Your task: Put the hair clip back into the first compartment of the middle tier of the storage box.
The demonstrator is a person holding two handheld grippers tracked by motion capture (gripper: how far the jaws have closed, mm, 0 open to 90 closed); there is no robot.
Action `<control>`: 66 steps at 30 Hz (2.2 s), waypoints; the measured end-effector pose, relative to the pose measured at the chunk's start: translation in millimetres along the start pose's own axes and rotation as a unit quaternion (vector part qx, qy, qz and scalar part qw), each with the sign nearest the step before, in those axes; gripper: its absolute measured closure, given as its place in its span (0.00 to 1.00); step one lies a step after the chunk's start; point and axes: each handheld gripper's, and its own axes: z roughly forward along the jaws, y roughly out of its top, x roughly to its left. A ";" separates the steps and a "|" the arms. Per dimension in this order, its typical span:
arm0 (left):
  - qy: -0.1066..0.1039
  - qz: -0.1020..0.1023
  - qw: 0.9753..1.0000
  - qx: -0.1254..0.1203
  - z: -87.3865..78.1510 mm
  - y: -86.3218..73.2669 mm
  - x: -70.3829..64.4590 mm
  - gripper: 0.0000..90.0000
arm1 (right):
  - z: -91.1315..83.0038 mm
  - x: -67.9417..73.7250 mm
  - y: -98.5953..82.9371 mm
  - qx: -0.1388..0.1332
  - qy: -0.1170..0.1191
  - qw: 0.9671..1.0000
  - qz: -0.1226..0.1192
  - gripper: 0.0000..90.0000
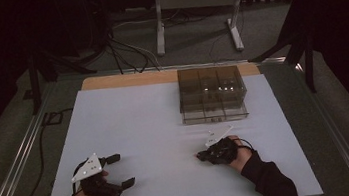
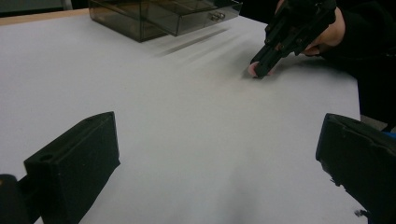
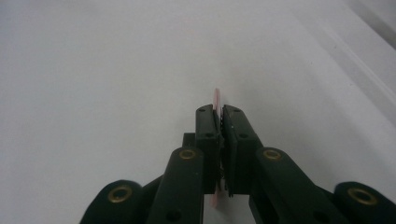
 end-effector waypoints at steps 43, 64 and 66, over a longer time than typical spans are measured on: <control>0.001 -0.003 1.000 0.001 0.6 -0.3 1.1 0.00 | -18.1 2.3 18.5 -0.012 0.022 1.000 0.006 0.95; 0.001 -0.001 1.000 0.001 0.5 0.0 0.6 0.00 | -27.4 -3.6 32.6 -0.020 0.020 1.000 0.004 0.95; 0.002 -0.001 1.000 0.001 0.5 -0.2 0.7 0.00 | -28.7 -4.1 34.1 -0.021 0.019 1.000 0.004 0.95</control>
